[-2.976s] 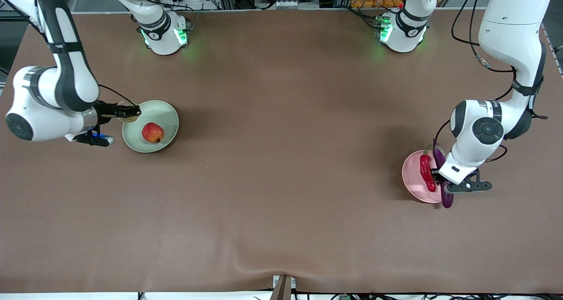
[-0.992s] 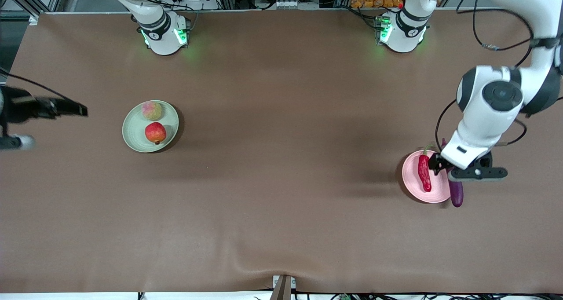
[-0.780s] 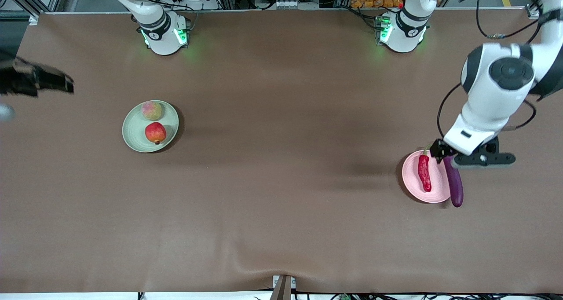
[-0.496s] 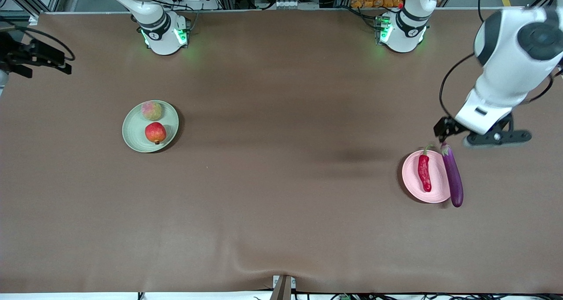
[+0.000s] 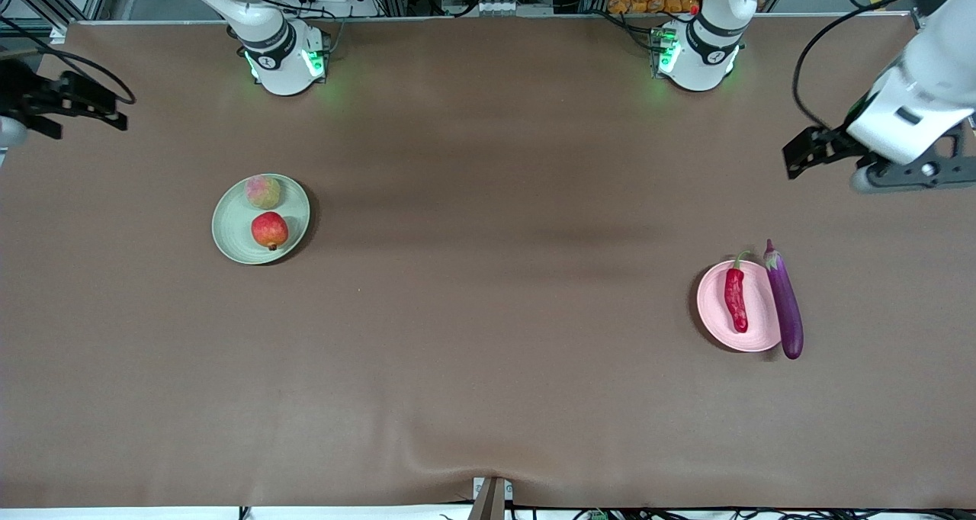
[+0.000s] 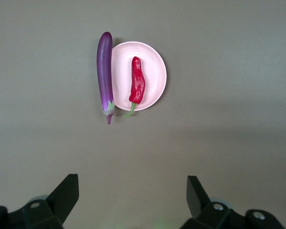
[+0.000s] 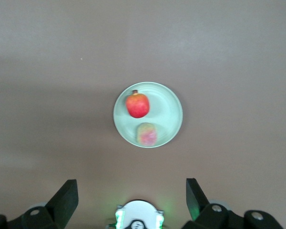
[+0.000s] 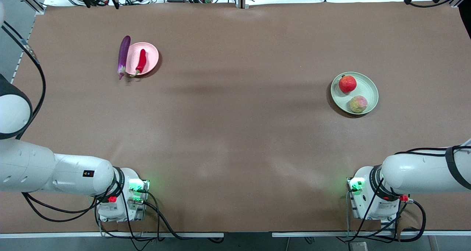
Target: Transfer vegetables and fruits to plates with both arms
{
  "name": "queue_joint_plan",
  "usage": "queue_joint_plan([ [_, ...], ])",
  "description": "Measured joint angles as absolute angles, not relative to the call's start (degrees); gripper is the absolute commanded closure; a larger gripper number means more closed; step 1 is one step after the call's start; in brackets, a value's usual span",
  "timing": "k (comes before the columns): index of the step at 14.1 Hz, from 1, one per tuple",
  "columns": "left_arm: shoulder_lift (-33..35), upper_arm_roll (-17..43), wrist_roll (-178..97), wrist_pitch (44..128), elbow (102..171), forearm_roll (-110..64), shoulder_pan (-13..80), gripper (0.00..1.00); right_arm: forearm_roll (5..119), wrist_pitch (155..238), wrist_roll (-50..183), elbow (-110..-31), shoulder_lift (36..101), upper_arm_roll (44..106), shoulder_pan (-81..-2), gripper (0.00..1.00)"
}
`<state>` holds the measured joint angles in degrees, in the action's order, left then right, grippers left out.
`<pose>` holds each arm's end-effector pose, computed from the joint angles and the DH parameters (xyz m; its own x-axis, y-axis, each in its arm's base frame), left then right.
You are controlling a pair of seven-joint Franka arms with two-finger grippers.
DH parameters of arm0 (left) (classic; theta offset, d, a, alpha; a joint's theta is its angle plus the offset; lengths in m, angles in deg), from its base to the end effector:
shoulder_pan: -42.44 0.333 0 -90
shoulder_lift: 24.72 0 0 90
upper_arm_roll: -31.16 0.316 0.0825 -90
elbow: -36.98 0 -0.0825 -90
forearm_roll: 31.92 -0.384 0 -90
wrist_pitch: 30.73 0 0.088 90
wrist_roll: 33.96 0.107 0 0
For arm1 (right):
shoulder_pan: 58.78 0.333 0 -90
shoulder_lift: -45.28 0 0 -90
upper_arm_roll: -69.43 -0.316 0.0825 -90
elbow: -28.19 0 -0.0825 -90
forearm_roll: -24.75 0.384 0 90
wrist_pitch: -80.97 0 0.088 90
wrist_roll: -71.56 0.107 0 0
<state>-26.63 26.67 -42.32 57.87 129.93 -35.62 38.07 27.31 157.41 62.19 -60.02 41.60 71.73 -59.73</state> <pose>0.5353 -0.0770 0.6166 0.9994 -0.0072 -0.0324 -0.0096 -0.9973 -0.0726 0.5080 -0.0241 0.6542 0.9844 0.1178 -0.1310 0.1094 -0.9916 -0.0693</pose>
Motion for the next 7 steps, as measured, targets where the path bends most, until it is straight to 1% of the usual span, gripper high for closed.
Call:
queue_joint_plan([
  [3, -26.6, 26.9, -39.6, 54.2, 126.9, -35.5, 38.3, 0.0, 27.0, 156.7, 60.8, -59.6, 41.6, 71.8, -59.8, 0.0],
  [7, -25.7, 26.9, -39.5, 53.7, 126.4, -35.5, 38.4, 0.0, 26.9, 159.8, 60.8, -62.1, 40.3, 71.7, -59.8, 0.0],
])
